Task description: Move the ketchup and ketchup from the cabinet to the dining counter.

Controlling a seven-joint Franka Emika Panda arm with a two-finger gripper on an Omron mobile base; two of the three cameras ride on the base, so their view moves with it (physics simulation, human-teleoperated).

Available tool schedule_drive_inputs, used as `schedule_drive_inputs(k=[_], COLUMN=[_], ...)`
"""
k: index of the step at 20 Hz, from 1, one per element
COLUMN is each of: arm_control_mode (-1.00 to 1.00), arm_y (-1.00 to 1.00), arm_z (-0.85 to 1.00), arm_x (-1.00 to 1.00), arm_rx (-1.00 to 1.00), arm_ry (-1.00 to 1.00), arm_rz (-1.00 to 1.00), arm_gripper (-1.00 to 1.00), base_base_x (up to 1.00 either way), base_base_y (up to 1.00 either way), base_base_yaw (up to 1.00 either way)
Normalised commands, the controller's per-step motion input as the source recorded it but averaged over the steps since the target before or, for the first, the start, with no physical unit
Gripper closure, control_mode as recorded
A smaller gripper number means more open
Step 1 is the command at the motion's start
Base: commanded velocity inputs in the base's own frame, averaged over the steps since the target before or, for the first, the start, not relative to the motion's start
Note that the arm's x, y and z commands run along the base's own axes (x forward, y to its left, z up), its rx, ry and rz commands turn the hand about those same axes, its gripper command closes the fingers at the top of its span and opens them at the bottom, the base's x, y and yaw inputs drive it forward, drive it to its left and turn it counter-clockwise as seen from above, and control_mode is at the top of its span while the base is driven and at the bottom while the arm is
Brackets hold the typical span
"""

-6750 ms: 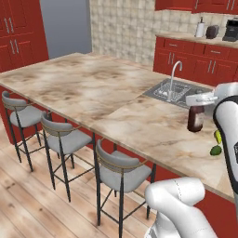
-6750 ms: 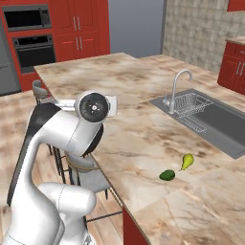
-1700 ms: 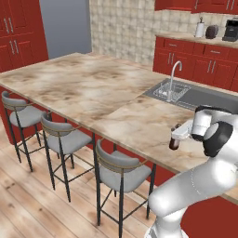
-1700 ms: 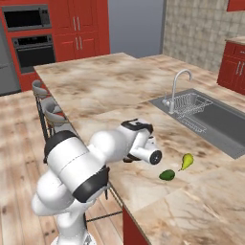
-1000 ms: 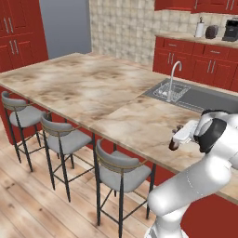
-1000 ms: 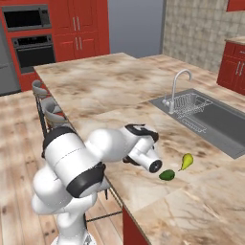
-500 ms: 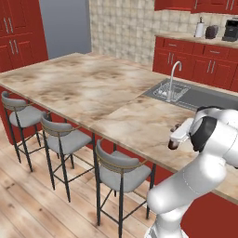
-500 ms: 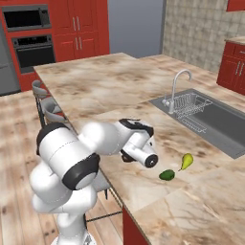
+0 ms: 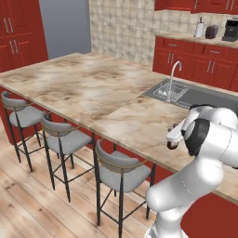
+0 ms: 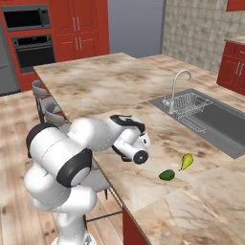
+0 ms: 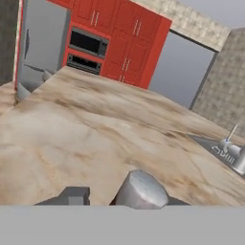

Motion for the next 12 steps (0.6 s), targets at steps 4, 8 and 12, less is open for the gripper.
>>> schedule_drive_inputs(k=[4, 8, 12], arm_control_mode=[-1.00, -1.00, -1.00], arm_y=[0.02, 0.00, 0.00], arm_z=[-0.20, -0.21, -0.21], arm_x=[-0.17, -0.32, -0.27], arm_rx=[0.00, 0.00, 0.00], arm_ry=[-0.02, -0.07, -0.02], arm_rz=[-0.11, -0.13, -0.16], arm_gripper=[1.00, 1.00, 1.00], base_base_x=[0.00, 0.00, 0.00], base_base_y=[0.00, 0.00, 0.00], base_base_yaw=[0.00, 0.00, 0.00])
